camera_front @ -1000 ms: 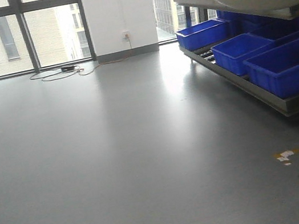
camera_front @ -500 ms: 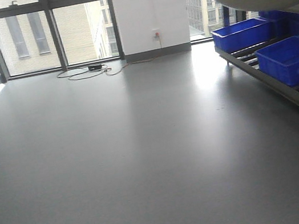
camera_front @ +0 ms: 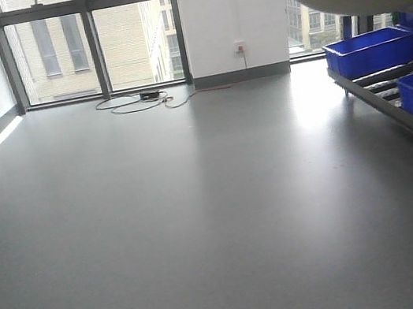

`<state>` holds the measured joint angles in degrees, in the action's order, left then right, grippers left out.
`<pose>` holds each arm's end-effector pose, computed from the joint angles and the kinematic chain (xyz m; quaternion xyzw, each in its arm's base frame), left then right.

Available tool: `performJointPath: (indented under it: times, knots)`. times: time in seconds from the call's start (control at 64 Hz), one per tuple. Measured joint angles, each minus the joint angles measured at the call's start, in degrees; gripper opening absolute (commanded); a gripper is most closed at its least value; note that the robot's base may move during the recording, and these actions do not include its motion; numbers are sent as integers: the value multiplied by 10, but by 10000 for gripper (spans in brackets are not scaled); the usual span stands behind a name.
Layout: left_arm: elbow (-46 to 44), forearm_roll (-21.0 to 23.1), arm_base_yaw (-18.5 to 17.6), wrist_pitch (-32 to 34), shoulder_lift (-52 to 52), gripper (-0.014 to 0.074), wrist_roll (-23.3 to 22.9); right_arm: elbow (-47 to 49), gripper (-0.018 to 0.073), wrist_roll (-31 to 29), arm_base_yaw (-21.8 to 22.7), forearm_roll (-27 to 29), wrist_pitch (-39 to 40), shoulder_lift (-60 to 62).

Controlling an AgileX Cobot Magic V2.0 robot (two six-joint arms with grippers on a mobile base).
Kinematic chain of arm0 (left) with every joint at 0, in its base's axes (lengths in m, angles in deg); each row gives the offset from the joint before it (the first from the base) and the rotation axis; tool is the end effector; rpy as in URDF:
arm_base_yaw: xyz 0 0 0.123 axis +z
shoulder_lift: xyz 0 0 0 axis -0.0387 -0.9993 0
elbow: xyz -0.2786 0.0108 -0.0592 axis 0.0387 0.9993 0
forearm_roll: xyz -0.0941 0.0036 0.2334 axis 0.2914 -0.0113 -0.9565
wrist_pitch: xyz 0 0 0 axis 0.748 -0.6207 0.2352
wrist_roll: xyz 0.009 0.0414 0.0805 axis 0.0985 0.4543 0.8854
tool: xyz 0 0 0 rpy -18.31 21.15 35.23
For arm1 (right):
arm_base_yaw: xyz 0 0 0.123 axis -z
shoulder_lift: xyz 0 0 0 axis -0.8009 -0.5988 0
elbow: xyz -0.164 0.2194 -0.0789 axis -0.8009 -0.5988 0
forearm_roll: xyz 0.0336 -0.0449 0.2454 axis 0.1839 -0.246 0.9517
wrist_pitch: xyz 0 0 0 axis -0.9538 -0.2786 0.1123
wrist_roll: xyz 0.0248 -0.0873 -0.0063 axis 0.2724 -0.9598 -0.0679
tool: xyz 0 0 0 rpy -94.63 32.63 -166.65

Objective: Move white bin to right shelf second layer
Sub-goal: 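Turn the base toward the roller shelf rack holding blue crates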

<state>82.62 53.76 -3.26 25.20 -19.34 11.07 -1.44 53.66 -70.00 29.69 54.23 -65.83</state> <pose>0.0556 -0.0053 0.1962 0.0503 0.7319 -0.0184 0.6793 0.1424 0.0484 0.3557 -0.0612 0.8061 0.1604 0.5664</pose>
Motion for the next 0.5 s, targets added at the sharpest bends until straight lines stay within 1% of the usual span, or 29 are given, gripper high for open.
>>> performJointPath:
  times: [0.5]
  knots:
    - [0,0,0,0,0,85,0,0,56,0,0,0,0,0]
